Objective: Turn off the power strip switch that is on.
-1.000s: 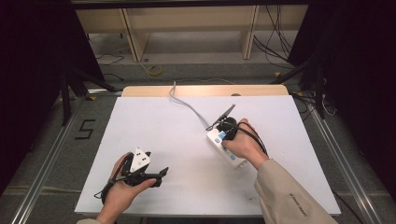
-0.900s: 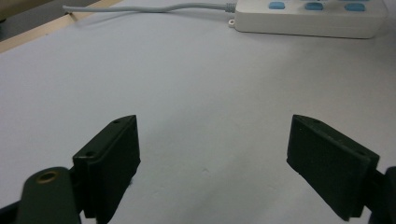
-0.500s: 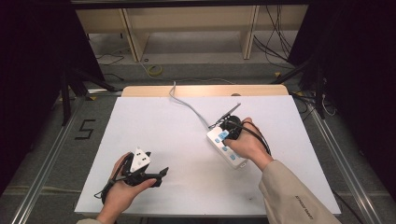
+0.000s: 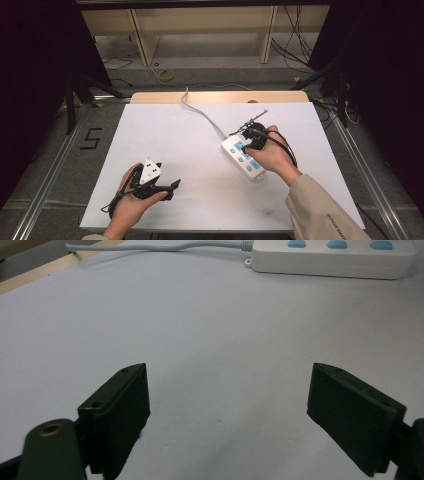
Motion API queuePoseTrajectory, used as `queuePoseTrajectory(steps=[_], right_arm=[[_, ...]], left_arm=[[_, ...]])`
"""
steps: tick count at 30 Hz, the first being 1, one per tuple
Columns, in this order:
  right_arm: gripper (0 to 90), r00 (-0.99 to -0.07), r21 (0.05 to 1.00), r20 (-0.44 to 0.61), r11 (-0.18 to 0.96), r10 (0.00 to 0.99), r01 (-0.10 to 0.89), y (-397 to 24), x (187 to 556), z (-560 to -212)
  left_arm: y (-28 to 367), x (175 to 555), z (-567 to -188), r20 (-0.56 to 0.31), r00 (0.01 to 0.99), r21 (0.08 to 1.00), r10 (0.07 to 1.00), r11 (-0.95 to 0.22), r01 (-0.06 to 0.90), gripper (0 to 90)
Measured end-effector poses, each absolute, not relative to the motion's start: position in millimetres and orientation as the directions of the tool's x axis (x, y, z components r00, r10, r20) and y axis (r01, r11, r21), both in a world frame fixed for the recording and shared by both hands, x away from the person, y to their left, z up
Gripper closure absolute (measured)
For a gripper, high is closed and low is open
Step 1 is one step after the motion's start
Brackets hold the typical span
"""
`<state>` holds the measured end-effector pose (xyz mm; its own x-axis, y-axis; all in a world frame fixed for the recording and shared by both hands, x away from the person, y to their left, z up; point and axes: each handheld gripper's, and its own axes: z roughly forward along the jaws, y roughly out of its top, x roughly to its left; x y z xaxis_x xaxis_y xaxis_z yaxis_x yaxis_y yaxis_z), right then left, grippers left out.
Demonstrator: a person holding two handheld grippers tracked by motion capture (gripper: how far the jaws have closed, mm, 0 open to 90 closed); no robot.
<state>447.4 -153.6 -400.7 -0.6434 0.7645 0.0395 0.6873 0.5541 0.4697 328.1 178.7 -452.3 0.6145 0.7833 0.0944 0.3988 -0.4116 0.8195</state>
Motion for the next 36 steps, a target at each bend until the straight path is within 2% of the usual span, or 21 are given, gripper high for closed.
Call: queuePoseTrajectory(steps=[25, 36], right_arm=[[90.0, -0.645, 0.595, 0.054, 0.494, 0.762, 0.634, -199, 425, -389], [90.0, -0.646, 0.645, 0.066, 0.461, 0.761, 0.609, -227, 403, -398]], left_arm=[[179, 329, -453, 0.097, 0.615, 0.816, 0.783, -0.416, 0.401, 16.9], [179, 329, -453, 0.101, 0.617, 0.813, 0.781, -0.422, 0.402, 16.8]])
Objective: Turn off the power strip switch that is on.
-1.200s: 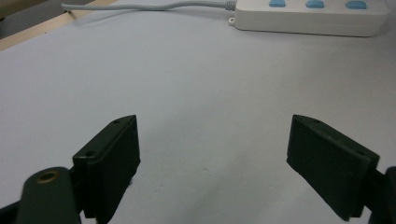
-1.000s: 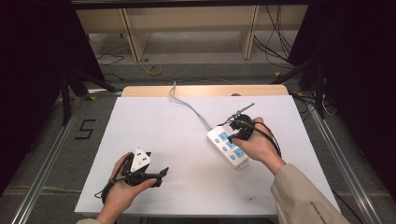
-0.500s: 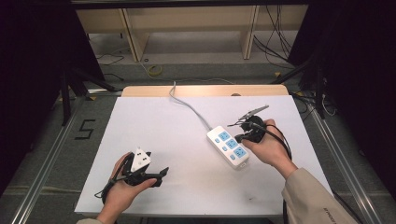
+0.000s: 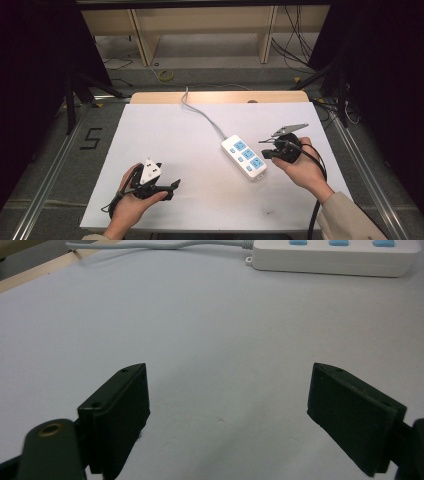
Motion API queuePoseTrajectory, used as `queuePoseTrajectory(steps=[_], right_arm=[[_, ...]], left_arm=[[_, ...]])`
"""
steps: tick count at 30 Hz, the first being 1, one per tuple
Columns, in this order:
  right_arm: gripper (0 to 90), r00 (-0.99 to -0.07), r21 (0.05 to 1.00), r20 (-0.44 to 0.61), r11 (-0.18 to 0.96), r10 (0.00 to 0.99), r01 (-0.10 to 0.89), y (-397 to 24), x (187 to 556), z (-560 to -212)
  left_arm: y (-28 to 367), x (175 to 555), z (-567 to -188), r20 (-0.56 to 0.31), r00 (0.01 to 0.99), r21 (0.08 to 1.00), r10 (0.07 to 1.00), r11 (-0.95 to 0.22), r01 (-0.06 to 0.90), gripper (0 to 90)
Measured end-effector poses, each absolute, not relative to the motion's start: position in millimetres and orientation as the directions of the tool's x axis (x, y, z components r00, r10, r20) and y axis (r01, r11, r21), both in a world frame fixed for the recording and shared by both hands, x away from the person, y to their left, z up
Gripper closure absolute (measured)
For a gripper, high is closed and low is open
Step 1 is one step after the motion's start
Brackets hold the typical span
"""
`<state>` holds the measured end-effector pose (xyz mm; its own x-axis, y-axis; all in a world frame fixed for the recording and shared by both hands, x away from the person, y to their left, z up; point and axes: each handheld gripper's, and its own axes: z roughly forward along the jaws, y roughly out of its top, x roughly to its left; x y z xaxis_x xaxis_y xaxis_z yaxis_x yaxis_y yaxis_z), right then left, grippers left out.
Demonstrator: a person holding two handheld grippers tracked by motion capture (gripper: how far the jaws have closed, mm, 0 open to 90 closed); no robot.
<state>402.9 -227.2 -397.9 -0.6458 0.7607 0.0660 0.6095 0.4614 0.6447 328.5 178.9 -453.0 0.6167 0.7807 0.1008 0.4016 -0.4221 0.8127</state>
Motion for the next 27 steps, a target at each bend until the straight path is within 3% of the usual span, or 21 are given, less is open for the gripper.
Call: queuePoseTrajectory(steps=[27], right_arm=[[86.7, -0.604, 0.739, 0.117, 0.337, 0.789, 0.583, -282, 349, -428]], left_arm=[[180, 328, -454, 0.102, 0.616, 0.812, 0.781, -0.423, 0.402, 16.7]])
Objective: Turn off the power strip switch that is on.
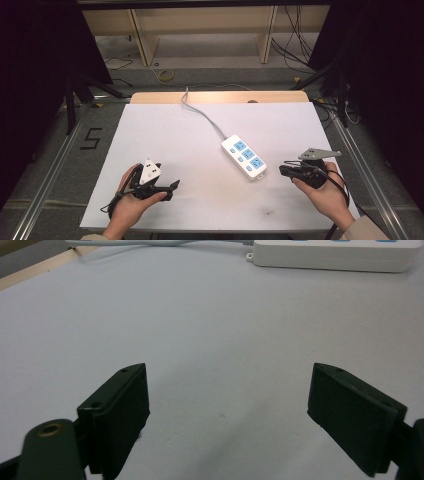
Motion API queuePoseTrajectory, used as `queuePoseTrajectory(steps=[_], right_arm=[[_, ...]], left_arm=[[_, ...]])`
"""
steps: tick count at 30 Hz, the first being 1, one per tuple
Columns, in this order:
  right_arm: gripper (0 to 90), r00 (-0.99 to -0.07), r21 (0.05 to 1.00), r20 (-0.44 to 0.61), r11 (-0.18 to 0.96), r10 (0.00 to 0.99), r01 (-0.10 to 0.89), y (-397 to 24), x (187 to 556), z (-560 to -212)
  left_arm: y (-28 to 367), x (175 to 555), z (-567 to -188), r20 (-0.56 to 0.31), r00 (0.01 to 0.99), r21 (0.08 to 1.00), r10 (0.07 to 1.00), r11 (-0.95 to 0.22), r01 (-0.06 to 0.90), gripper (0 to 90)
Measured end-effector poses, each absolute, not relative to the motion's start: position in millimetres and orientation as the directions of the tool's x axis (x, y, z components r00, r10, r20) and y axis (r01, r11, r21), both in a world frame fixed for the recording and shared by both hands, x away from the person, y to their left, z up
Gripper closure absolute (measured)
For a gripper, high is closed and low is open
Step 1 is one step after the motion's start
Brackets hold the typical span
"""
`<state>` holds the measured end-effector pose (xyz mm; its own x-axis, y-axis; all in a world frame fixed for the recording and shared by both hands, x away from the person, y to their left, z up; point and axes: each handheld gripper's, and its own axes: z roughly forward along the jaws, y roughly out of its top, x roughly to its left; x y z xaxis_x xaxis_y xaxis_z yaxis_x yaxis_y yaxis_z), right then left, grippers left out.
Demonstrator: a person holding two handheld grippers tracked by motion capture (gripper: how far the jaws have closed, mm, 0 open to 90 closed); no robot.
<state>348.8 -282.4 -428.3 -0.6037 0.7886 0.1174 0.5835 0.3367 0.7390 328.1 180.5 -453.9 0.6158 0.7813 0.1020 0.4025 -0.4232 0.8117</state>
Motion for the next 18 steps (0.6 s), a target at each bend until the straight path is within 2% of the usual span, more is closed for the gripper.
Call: queuePoseTrajectory(steps=[8, 11, 14, 18], right_arm=[[77.6, -0.595, 0.768, 0.125, 0.302, 0.794, 0.564, -287, 339, -432], [70.2, -0.597, 0.788, 0.126, 0.286, 0.793, 0.546, -291, 335, -433], [59.2, -0.592, 0.813, 0.133, 0.254, 0.795, 0.524, -296, 333, -434], [52.5, -0.595, 0.83, 0.117, 0.251, 0.795, 0.498, -299, 332, -436]], left_arm=[[180, 327, -453, 0.107, 0.62, 0.814, 0.777, -0.427, 0.395, 16.6], [181, 327, -452, 0.108, 0.621, 0.812, 0.777, -0.429, 0.396, 16.6], [181, 327, -452, 0.109, 0.621, 0.812, 0.776, -0.43, 0.395, 16.6], [181, 327, -452, 0.105, 0.62, 0.814, 0.778, -0.425, 0.395, 16.6]])
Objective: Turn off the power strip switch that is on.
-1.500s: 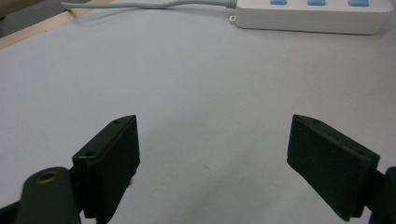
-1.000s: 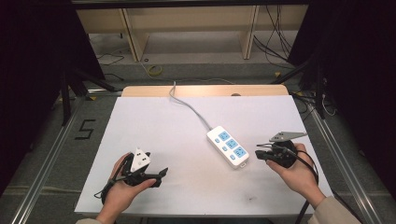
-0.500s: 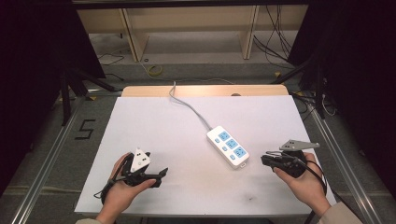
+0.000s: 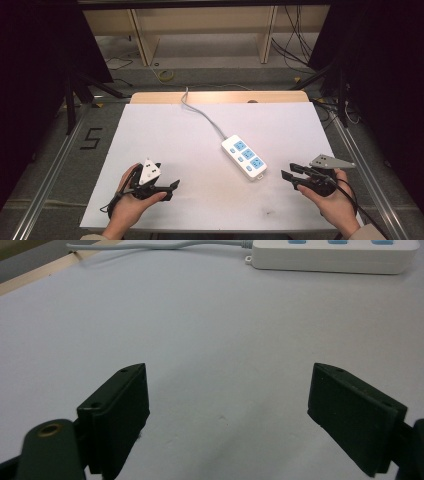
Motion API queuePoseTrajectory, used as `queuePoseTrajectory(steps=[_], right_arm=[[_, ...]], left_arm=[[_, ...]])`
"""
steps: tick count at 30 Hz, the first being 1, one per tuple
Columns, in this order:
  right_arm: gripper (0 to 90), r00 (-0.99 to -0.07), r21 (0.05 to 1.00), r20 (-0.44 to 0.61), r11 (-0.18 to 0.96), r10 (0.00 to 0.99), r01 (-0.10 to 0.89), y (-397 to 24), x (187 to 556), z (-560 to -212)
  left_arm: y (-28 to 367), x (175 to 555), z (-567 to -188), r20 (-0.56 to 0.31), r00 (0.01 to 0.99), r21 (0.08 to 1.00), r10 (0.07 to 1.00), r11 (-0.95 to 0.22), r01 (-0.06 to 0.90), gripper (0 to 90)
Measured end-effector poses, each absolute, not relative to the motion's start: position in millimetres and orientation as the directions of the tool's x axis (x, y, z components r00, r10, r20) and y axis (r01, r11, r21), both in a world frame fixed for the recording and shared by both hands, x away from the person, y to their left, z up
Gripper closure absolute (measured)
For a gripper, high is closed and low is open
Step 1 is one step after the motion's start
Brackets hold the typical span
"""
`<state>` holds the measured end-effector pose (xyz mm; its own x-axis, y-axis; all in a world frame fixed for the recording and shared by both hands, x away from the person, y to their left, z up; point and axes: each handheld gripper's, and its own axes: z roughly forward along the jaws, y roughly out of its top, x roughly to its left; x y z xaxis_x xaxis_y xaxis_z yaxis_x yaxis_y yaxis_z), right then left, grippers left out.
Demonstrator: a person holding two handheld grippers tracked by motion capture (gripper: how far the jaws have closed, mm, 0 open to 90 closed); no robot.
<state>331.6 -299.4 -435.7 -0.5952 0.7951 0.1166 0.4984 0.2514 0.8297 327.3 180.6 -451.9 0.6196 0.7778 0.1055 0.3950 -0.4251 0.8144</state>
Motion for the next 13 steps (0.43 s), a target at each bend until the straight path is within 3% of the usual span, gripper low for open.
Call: queuePoseTrajectory(steps=[13], right_arm=[[40.3, -0.622, 0.852, 0.098, 0.258, 0.777, 0.456, -298.6, 327.2, -436.6]], left_arm=[[180.6, 329.5, -451.5, 0.104, 0.621, 0.817, 0.777, -0.423, 0.392, 16.5]])
